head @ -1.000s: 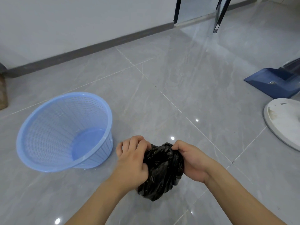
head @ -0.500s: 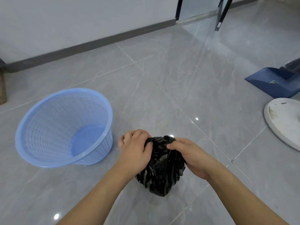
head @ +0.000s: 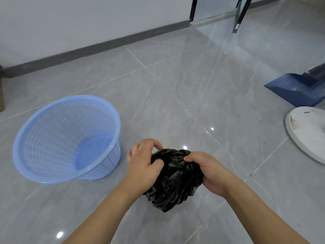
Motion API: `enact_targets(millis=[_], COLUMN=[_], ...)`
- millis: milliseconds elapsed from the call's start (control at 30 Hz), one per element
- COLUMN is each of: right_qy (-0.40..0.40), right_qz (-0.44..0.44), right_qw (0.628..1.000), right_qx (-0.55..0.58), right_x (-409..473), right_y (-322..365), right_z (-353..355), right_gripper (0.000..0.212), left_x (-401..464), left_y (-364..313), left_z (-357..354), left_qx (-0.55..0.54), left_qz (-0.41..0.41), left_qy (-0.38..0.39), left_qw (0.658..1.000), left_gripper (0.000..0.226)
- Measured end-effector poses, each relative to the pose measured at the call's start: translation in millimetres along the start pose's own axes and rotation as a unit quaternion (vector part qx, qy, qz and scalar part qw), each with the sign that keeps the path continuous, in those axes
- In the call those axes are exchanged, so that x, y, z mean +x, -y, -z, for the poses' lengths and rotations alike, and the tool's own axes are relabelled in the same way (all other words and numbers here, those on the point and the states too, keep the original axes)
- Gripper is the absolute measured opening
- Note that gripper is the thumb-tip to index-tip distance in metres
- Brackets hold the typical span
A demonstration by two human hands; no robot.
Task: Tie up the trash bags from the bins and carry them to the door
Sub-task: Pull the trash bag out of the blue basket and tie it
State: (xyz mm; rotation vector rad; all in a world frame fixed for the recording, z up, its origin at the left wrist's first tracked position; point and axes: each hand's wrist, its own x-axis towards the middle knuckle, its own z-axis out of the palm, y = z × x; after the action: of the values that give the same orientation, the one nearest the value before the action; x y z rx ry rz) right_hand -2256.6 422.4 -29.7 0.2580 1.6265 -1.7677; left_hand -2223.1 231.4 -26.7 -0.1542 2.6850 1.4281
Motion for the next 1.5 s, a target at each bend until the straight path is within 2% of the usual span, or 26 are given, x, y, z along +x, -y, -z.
enact_targets(millis=[133,300,400,467,500,567,600,667,767,800,867,933,967,1000,1067,1100,1133,1167,1200,1233,1300,1433,1500], right_qy=[-0.007,-0.02,-0.013,-0.007,-0.01,-0.058,-0.106,-0.2,-0.277,-0.296,-0.321,-0.327,-0.326,-0.325,-0.318,-0.312,-0.306,-0.305,-0.309,-0.315,-0.318,-0.28,-0.258], right_qz=[-0.012,-0.012,-0.004,0.006,0.013,0.033,0.048,0.091,0.201,0.241,0.295,0.295,0.298,0.312,0.352,0.368,0.378,0.382,0.38,0.372,0.35,0.325,0.287], right_qw=[1.0,0.999,0.999,0.999,1.0,0.998,0.993,0.975,0.925,0.891,0.8,0.715,0.679,0.648,0.604,0.59,0.579,0.573,0.571,0.572,0.574,0.597,0.615], right_qx=[-0.022,-0.031,-0.03,-0.031,-0.025,-0.006,-0.004,-0.022,-0.168,-0.244,-0.413,-0.543,-0.586,-0.614,-0.64,-0.648,-0.654,-0.658,-0.659,-0.66,-0.668,-0.678,-0.688], right_x=[-1.0,1.4,0.5,-1.2,-1.1,1.0,2.5,4.6,1.7,1.4,1.8,3.3,3.6,3.6,4.3,5.0,6.2,6.7,6.6,5.9,3.7,5.1,4.7], right_y=[-0.7,0.9,1.9,2.4,2.7,4.9,5.8,6.4,-0.6,-3.8,-8.0,-11.7,-15.3,-20.3,-30.8,-34.4,-36.7,-37.4,-36.5,-35.0,-33.0,-33.3,-32.5], right_z=[-1.8,-4.9,-5.6,-6.7,-7.1,-7.1,-6.2,-5.6,0.0,5.8,20.0,32.0,35.3,36.8,38.3,39.7,42.4,45.9,49.8,54.0,59.7,55.8,53.0], right_gripper=[0.027,0.032,0.028,0.027,0.029,0.037,0.037,0.022,0.023,0.026,0.032,0.043,0.05,0.056,0.067,0.07,0.072,0.073,0.074,0.075,0.075,0.071,0.072], left_x=[-9.3,-14.7,-14.4,-13.5,-13.3,-12.6,-12.2,-11.5,-10.9,-9.1,-3.5,1.4,3.3,4.3,6.6,6.7,5.8,4.2,1.5,-0.5,-3.1,-4.5,-6.4], left_y=[8.3,12.9,12.4,6.8,2.3,-10.1,-18.4,-26.4,-26.4,-22.9,-11.6,-4.9,-4.2,-7.9,-17.1,-20.4,-20.1,-16.7,-13.0,-8.3,-5.5,-6.2,-4.2], left_z=[-0.4,-7.0,-10.9,-13.2,-13.5,-11.1,-7.0,0.2,10.6,14.7,24.9,34.2,35.4,34.6,28.4,24.1,20.5,18.4,17.8,18.0,20.1,16.6,13.8], left_qx=[0.079,0.12,0.162,0.152,0.114,-0.062,-0.189,-0.378,-0.543,-0.588,-0.653,-0.678,-0.676,-0.665,-0.61,-0.535,-0.404,-0.227,-0.062,0.059,0.186,0.369,0.414], left_qz=[-0.08,-0.141,-0.169,-0.15,-0.117,0.009,0.084,0.198,0.266,0.265,0.249,0.248,0.248,0.243,0.226,0.203,0.159,0.093,0.022,-0.04,-0.093,-0.046,-0.036], left_qy=[0.014,-0.021,-0.036,-0.048,-0.05,-0.028,-0.017,-0.03,-0.043,-0.044,-0.069,-0.096,-0.101,-0.1,-0.101,-0.102,-0.097,-0.078,-0.045,-0.019,0.023,0.058,0.07], left_qw=[0.994,0.983,0.972,0.976,0.985,0.998,0.978,0.904,0.795,0.763,0.712,0.685,0.687,0.699,0.753,0.813,0.896,0.966,0.997,0.997,0.978,0.926,0.907], left_gripper=[0.025,0.044,0.026,0.014,0.013,0.017,0.02,0.028,0.025,0.023,0.016,0.008,0.009,0.014,0.028,0.032,0.033,0.031,0.027,0.024,0.027,0.056,0.065])
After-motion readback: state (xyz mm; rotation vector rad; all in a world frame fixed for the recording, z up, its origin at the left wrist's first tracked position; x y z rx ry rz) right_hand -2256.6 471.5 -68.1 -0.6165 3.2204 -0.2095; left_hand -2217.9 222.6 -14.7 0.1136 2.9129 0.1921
